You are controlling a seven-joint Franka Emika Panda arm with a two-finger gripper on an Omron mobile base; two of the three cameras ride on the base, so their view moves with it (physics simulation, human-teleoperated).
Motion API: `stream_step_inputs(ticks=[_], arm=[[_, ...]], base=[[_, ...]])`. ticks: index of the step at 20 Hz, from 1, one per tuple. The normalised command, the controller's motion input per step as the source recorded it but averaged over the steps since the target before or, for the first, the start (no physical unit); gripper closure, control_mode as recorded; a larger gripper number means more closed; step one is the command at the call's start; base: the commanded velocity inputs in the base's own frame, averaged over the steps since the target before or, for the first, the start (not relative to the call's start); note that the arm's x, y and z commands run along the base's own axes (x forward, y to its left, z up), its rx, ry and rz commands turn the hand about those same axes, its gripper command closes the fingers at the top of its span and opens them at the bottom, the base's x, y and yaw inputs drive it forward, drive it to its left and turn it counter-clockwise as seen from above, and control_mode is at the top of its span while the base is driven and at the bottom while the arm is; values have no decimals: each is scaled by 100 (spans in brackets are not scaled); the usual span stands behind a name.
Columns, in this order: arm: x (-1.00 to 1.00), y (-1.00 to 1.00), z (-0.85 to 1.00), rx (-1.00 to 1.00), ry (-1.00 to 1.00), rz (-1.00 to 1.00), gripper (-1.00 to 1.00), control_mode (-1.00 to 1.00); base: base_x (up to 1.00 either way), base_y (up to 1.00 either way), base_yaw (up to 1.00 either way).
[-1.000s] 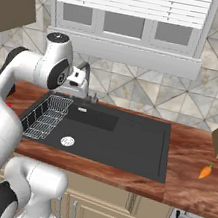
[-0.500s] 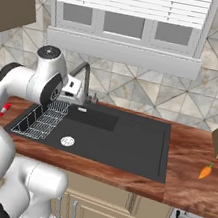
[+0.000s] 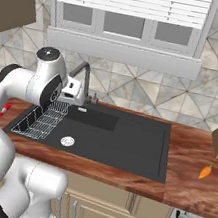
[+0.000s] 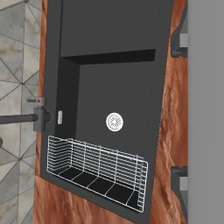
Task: Pick up all produce items and place them in the sink. Turn on the sink faucet to wash them. Then turn the sink off and put them in the tray.
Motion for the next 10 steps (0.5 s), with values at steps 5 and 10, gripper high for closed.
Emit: stream_step_inputs(ticks=[5, 10], arm=[[0, 0, 0, 0, 0, 0, -100, -100], [10, 1, 0, 0, 3, 0, -100, -100]], base=[[0, 0, 0], [0, 0, 0]])
